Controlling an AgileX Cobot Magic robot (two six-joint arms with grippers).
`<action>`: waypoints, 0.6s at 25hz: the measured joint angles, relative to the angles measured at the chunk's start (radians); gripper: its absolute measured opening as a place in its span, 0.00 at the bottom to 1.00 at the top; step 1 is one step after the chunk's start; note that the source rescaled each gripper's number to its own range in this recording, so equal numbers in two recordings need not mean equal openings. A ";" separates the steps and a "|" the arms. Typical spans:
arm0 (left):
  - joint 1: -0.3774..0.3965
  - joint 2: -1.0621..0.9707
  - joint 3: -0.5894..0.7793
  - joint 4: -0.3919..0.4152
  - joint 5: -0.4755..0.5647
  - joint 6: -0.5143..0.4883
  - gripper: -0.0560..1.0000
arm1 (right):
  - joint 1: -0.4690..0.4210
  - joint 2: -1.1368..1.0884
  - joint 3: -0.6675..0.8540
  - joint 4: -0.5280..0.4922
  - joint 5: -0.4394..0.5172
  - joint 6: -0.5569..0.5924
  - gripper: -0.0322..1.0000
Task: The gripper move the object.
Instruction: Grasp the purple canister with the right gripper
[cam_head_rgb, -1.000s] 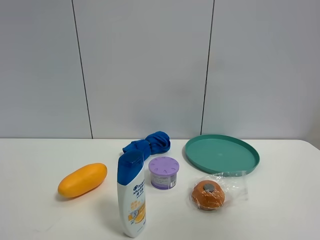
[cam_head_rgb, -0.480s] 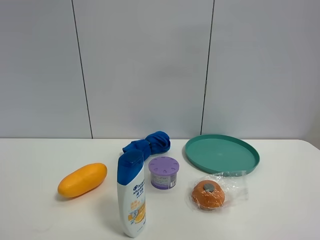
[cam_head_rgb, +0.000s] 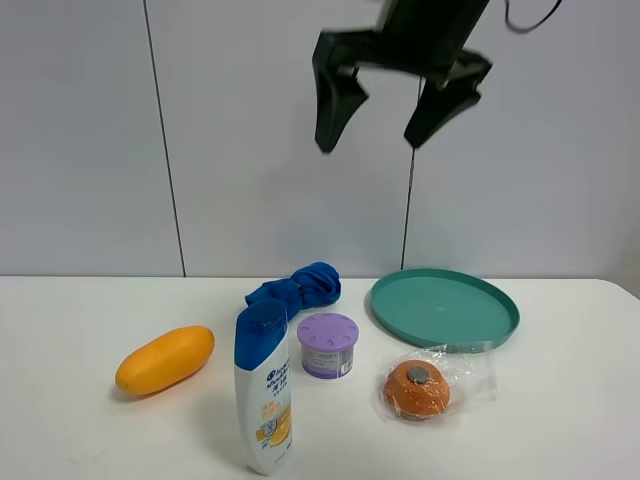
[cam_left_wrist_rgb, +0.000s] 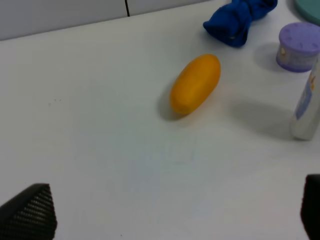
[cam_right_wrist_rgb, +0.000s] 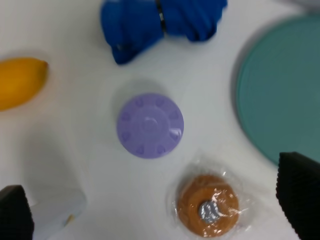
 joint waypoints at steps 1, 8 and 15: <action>0.000 0.000 0.000 0.000 0.000 0.000 1.00 | 0.000 0.040 -0.001 -0.008 -0.001 0.022 1.00; 0.000 0.000 0.000 0.000 0.000 0.000 1.00 | 0.006 0.242 -0.003 -0.025 -0.067 0.039 1.00; 0.000 0.000 0.000 0.000 0.000 0.000 1.00 | 0.012 0.372 -0.003 -0.025 -0.147 0.051 1.00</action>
